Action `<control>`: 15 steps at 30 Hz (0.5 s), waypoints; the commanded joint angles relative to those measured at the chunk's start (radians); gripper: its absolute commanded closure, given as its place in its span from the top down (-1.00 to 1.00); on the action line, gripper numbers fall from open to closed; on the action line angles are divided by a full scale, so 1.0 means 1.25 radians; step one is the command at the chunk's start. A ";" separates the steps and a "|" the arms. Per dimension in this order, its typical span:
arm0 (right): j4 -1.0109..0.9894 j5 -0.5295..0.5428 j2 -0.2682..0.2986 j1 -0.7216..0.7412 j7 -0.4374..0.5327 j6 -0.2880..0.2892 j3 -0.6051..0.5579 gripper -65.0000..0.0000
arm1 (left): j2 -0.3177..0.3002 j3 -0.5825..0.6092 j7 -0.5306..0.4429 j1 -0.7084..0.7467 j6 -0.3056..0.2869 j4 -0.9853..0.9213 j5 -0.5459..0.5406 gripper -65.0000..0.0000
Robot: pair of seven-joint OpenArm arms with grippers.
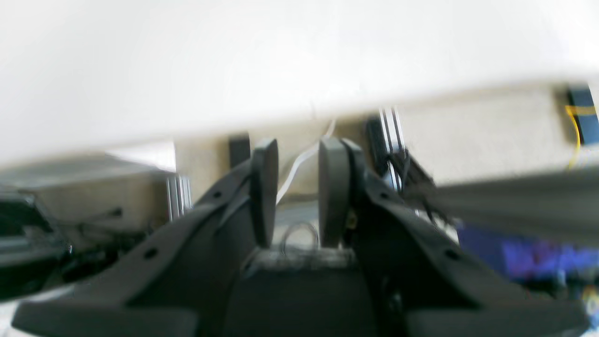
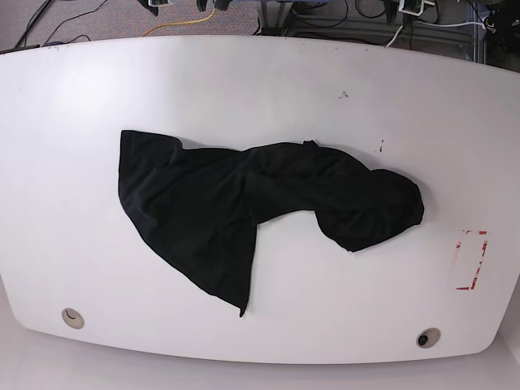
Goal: Layout the t-shirt on the table in an organized manner, then fold the t-shirt properly
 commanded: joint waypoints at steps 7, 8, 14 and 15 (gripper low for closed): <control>0.011 -0.004 0.004 0.096 0.016 0.001 0.005 0.57 | 0.002 -0.002 -0.019 -0.079 0.001 0.013 -0.001 -0.60; 0.011 -0.004 0.004 0.110 0.016 0.001 0.005 0.57 | 0.004 -0.002 -0.019 -0.093 0.003 0.013 -0.001 -0.60; 0.010 -0.004 0.037 0.210 0.005 0.001 0.006 0.58 | 0.005 -0.001 -0.019 -0.162 0.003 0.013 0.000 -0.60; 0.010 0.000 0.043 0.226 -0.008 0.001 0.006 0.58 | 0.005 0.000 -0.019 -0.174 0.003 0.013 0.000 -0.59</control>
